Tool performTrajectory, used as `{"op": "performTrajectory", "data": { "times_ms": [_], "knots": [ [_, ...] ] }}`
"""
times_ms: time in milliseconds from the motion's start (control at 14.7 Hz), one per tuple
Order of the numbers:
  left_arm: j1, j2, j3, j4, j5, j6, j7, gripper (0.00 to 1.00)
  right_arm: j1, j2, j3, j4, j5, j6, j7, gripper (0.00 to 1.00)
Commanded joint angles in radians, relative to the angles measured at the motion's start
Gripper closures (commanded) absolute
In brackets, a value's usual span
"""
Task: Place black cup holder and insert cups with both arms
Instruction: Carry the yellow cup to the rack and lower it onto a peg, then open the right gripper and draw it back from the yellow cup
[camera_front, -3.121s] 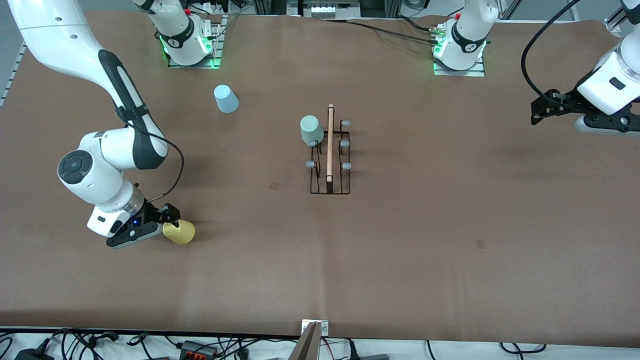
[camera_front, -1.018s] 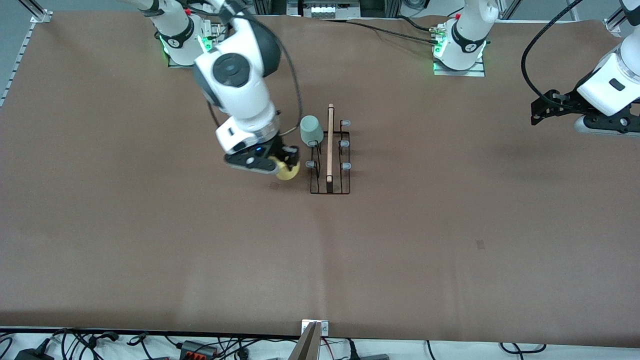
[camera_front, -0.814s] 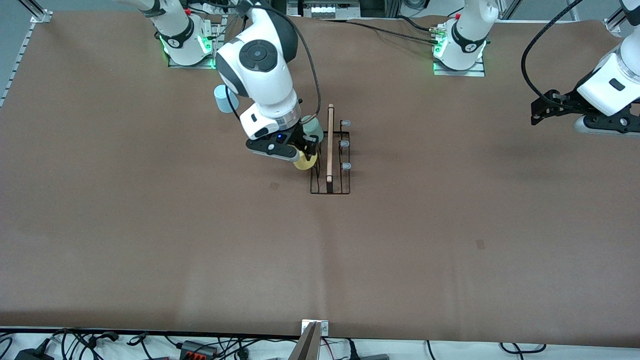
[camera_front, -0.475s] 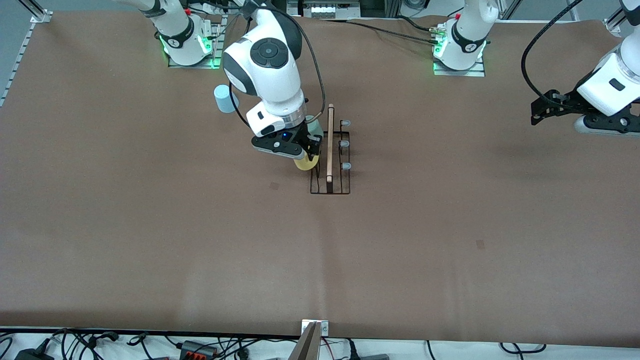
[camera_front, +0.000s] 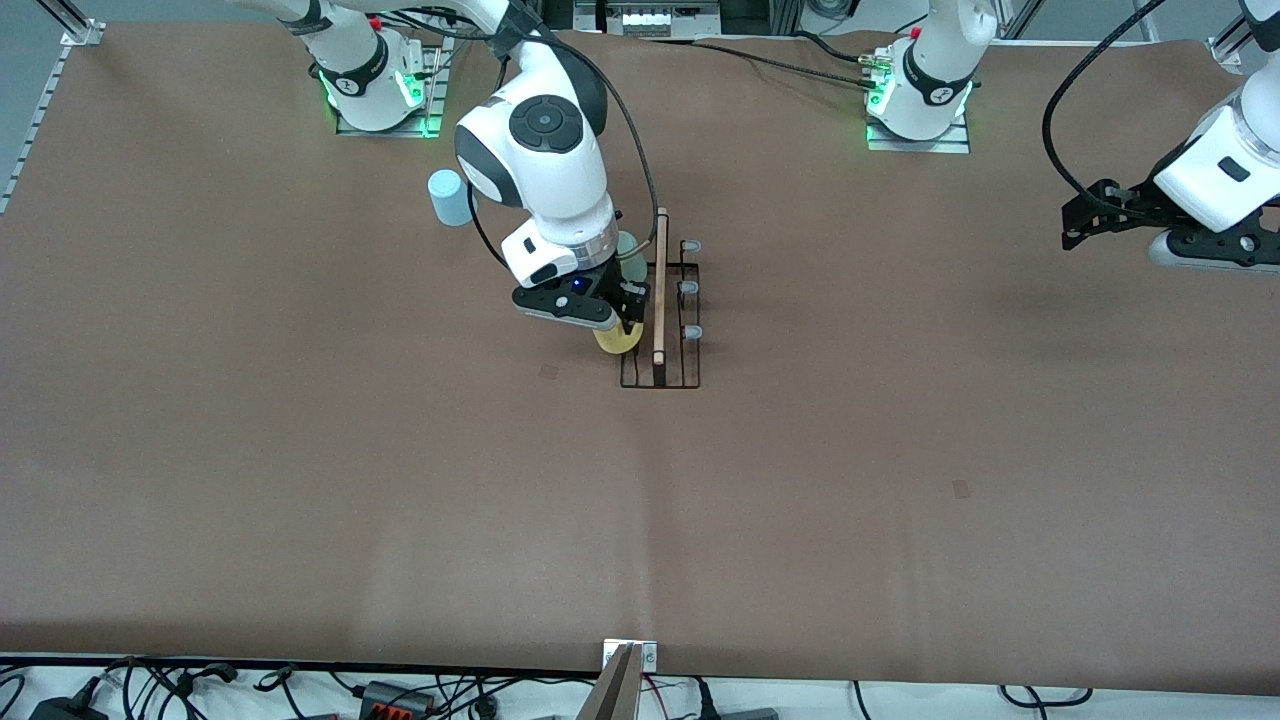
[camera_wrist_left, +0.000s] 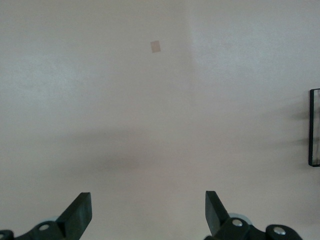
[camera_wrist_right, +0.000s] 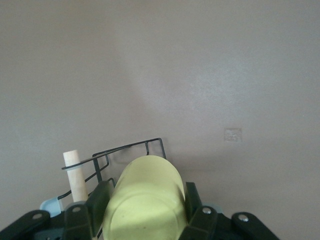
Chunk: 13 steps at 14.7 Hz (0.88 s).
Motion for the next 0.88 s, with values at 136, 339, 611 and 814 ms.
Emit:
{"op": "performTrajectory", "data": {
  "times_ms": [136,339,611,814],
  "knots": [
    [-0.002,0.009,0.003,0.028,0.008,-0.023,0.015,0.00,0.002,0.019,0.001,0.021,-0.019,0.034,0.001,0.00],
    [-0.002,0.009,0.003,0.026,0.008,-0.023,0.015,0.00,-0.035,-0.036,0.000,0.022,0.005,0.019,-0.003,0.00],
    [-0.002,0.009,0.003,0.028,0.008,-0.023,0.015,0.00,-0.244,-0.175,0.040,0.012,0.132,-0.201,-0.311,0.00],
    [-0.001,0.009,0.003,0.026,0.008,-0.023,0.015,0.00,-0.432,-0.283,0.041,0.004,0.146,-0.398,-0.604,0.00]
  ]
}}
